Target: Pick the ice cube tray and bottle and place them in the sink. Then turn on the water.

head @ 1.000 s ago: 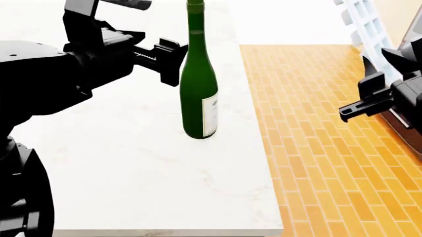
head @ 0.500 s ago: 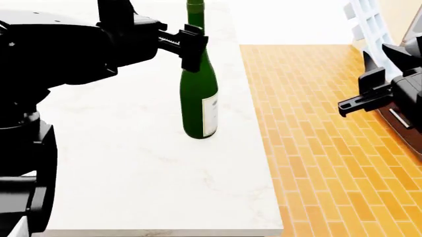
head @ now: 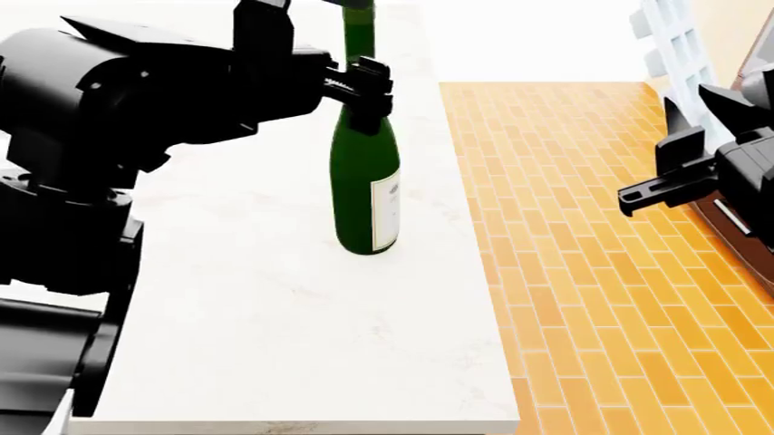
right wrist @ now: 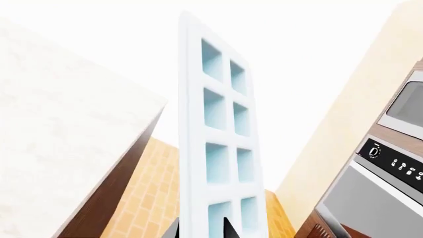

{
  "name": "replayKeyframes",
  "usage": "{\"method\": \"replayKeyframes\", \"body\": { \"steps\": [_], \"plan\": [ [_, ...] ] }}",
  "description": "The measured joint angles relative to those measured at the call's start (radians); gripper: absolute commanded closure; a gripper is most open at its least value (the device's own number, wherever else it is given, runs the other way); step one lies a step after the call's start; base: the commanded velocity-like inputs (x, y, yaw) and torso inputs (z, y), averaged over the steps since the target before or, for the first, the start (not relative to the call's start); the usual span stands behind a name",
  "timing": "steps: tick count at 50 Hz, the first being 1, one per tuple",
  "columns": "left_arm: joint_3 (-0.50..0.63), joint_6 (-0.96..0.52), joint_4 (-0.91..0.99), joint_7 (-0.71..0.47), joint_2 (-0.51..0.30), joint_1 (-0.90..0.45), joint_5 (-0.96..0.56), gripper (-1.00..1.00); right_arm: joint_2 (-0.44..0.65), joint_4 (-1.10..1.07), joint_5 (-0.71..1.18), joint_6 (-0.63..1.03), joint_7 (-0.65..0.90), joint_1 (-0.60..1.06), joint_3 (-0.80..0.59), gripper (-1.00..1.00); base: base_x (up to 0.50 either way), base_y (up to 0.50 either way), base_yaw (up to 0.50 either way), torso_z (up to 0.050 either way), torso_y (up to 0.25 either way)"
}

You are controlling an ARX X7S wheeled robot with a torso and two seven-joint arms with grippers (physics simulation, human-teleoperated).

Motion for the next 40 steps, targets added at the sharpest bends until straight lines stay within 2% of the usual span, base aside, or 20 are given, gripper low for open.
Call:
{"method": "replayKeyframes", "body": {
  "steps": [24, 38, 40],
  "plan": [
    [-0.005, -0.018, -0.017, -0.014, -0.008, -0.035, -0.017, 1.0, 0.003, -0.006, 0.022, -0.015, 0.003, -0.012, 0.014, 1.0, 0.0, 0.0, 0.0, 0.0, 0.0],
    [-0.081, -0.106, 0.081, -0.079, -0.052, -0.068, -0.079, 1.0, -0.015, -0.007, 0.032, -0.015, 0.014, -0.015, 0.015, 1.0, 0.0, 0.0, 0.0, 0.0, 0.001],
    [-0.096, -0.121, 0.099, -0.092, -0.062, -0.067, -0.086, 1.0, -0.021, -0.009, 0.036, -0.006, 0.017, -0.006, 0.015, 1.0, -0.47, 0.0, 0.0, 0.0, 0.006]
  ]
}}
